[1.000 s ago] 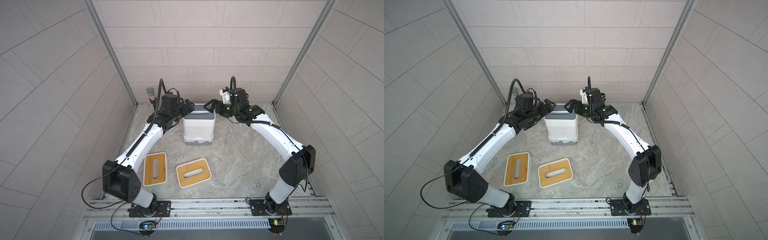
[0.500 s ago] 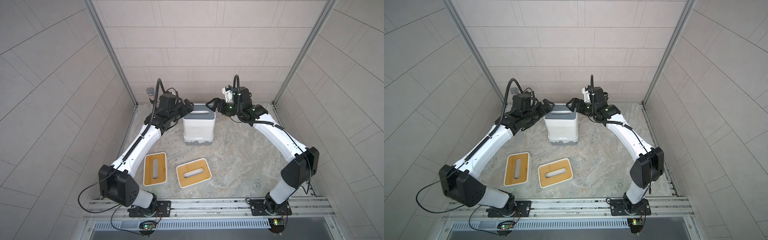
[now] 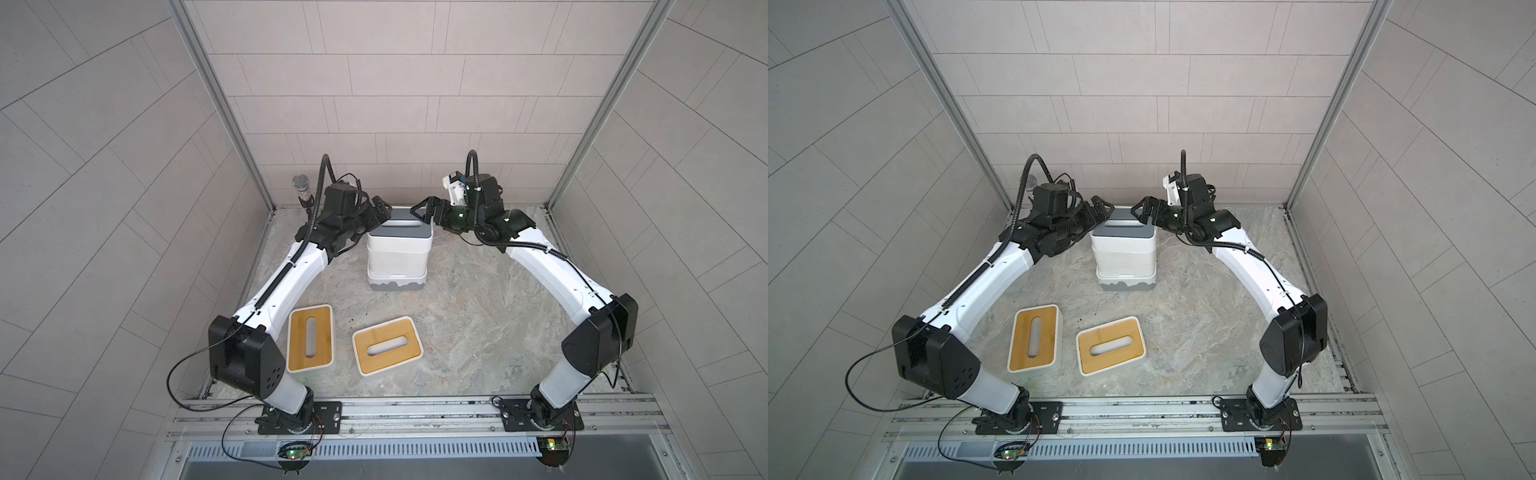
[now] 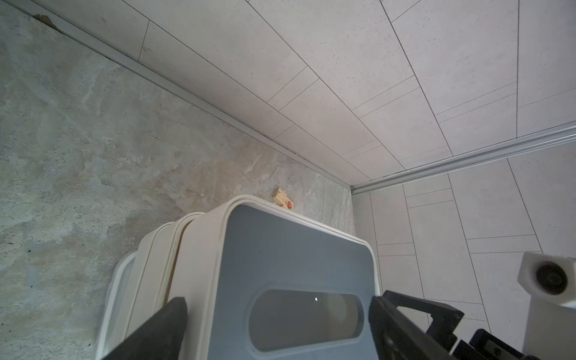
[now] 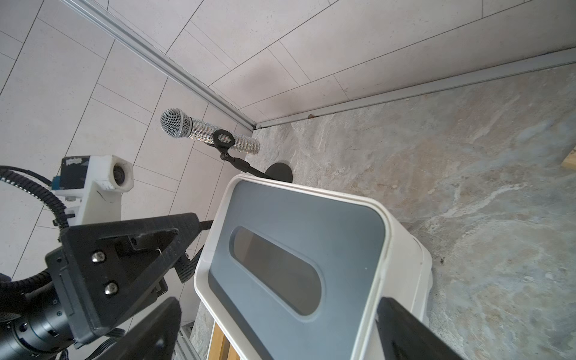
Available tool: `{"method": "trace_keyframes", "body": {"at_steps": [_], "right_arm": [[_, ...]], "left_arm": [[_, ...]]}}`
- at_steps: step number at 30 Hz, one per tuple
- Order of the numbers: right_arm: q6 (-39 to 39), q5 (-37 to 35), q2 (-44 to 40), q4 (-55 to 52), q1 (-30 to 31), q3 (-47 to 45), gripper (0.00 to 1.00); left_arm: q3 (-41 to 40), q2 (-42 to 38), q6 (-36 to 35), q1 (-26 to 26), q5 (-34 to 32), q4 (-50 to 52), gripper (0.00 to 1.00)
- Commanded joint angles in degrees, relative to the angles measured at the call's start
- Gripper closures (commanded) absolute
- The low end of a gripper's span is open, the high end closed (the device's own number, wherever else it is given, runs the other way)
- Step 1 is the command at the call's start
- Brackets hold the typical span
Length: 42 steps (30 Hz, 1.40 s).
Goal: Stack the tissue boxes
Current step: Pick up the tissue box from the center of the board.
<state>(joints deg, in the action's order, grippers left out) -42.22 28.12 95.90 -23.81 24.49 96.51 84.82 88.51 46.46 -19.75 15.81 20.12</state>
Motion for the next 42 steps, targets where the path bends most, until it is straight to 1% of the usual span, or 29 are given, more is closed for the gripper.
{"method": "trace_keyframes", "body": {"at_steps": [1, 6, 24, 28, 30, 35, 38, 40, 42], "right_arm": [[-0.6, 1.2, 0.3, 1.3, 0.4, 0.0, 0.00], [-0.8, 1.1, 0.4, 1.8, 0.5, 0.1, 0.00], [-1.1, 1.0, 1.0, 1.2, 0.0, 0.8, 0.00], [0.5, -2.3, -1.5, 0.2, -0.7, 0.0, 0.00], [1.2, -2.5, -2.1, -0.9, -1.1, 0.5, 0.00], [5.3, -5.2, -5.6, -4.8, -1.4, -0.2, 0.00], [8.5, -6.7, -10.1, -5.8, -1.4, -3.7, 0.00], [10.0, -7.5, -13.7, -5.3, -1.0, -7.7, 0.00], [11.8, -8.6, -17.2, -5.3, -0.3, -11.7, 0.00]], "left_arm": [[1.8, -0.1, -0.8, 0.0, -0.6, -0.6, 0.03], [1.9, -0.8, -1.5, 0.0, -1.9, 0.0, 0.03], [2.0, -2.6, -1.8, 0.7, -3.1, 0.8, 0.03], [1.6, -3.8, -2.5, 0.8, -3.1, 1.3, 0.03], [1.4, -4.1, -2.6, 1.1, -2.9, 1.9, 0.03], [0.6, -6.2, -3.2, 1.9, -2.8, 2.6, 0.03], [-0.7, -9.2, -4.6, 2.8, -3.3, 4.7, 0.02], [-3.3, -12.4, -4.6, 3.1, -3.8, 5.3, 0.01], [-6.4, -16.1, -6.5, 3.3, -3.6, 5.9, 0.01]]}}
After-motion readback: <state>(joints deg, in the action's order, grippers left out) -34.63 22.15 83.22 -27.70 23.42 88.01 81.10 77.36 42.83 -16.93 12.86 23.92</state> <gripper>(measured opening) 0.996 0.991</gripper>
